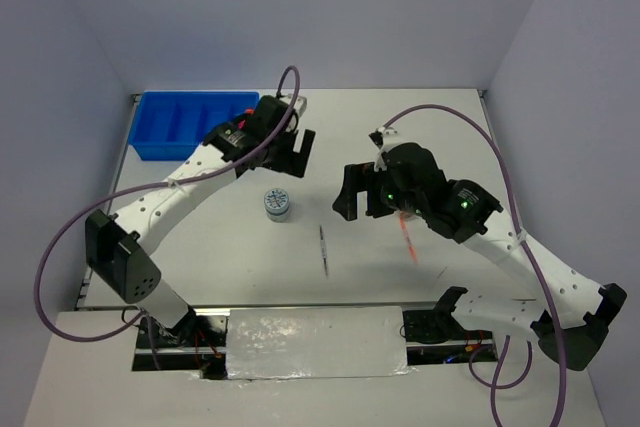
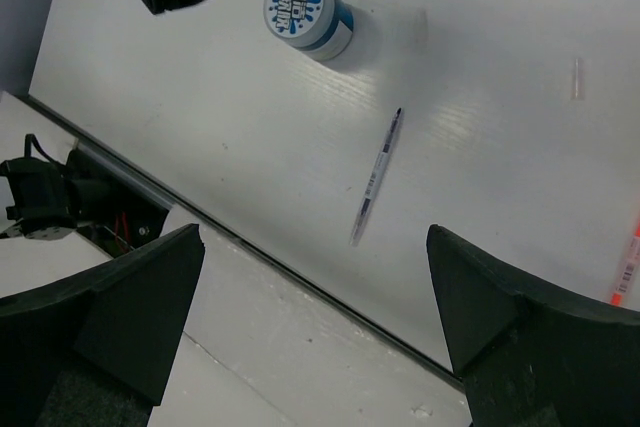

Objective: Sort the stationery into containers
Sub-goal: Pick up the stationery from the center of the board.

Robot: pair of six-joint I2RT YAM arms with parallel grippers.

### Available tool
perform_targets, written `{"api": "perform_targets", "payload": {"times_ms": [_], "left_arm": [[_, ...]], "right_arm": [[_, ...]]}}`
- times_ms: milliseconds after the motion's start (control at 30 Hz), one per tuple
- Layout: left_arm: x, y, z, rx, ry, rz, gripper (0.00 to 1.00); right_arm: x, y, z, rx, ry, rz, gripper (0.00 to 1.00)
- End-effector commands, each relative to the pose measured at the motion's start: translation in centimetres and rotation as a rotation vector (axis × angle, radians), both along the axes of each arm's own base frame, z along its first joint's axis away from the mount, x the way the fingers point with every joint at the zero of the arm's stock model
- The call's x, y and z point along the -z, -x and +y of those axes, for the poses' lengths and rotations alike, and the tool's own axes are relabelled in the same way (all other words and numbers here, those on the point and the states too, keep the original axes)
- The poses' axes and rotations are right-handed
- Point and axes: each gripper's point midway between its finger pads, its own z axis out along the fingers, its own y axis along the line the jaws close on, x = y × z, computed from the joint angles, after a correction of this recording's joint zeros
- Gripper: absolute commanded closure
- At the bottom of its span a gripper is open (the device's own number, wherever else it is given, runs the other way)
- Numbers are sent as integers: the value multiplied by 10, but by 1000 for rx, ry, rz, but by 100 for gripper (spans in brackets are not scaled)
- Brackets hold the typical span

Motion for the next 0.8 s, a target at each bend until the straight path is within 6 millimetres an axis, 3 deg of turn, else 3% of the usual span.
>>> {"api": "perform_targets", "payload": {"times_ms": [0,267,567,767], "left_arm": [[43,13,14,-54,21,101,1],[76,15,12,-50,-16,141,1],[123,23,12,-52,-56,233,1],[140,18,15,-58,-80,221,1]], "right_arm": [[-15,1,0,-21,-38,-41,0],[-19,3,13,-76,-77,-36,0],[-17,3,13,-77,-74,-33,0],[-16,7,15,-90,-90,-28,0]]}}
